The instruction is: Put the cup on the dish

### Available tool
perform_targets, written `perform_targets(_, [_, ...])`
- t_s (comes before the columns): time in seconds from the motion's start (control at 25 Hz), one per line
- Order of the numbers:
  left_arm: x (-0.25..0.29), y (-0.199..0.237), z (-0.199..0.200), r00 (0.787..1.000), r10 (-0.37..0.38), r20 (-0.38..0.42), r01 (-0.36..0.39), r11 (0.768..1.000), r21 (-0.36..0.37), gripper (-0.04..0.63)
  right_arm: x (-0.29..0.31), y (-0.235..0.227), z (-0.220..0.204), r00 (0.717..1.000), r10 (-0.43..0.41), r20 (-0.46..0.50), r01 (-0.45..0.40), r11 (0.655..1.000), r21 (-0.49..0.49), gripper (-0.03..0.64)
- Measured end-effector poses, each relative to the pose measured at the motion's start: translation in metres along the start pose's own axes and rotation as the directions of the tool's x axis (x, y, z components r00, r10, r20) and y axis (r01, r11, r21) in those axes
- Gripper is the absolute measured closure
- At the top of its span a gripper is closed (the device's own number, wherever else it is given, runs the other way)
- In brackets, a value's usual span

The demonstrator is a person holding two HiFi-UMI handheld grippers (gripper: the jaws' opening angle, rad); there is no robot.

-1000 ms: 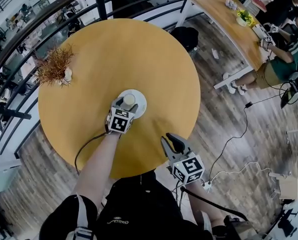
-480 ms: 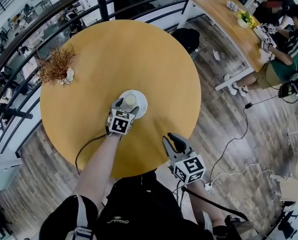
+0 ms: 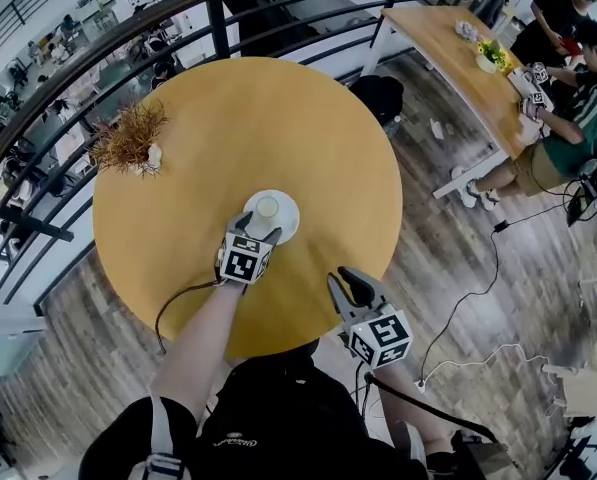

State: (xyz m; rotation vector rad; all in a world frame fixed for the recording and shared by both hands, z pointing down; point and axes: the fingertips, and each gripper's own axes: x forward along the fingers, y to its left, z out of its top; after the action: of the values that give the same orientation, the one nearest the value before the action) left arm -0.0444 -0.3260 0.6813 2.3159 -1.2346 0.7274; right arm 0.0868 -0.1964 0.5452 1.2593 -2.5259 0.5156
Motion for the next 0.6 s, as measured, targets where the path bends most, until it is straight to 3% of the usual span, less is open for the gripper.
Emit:
perform_targets(0.24, [-0.052, -0.034, 0.030, 0.993, -0.021, 0.115, 0.020, 1.000, 0.014, 0.349, -0.018, 0.000, 0.019, 0.999, -0.007, 0.048, 0.008, 1.000, -0.025, 0.538])
perform_targets(0.6, [-0.115, -0.086, 0.092, 0.961, -0.078, 0.266, 0.055, 0.994, 0.092, 0.433, -0.035, 0.013, 0.058, 0.991, 0.029, 0.131, -0.017, 0.996, -0.088, 0.538])
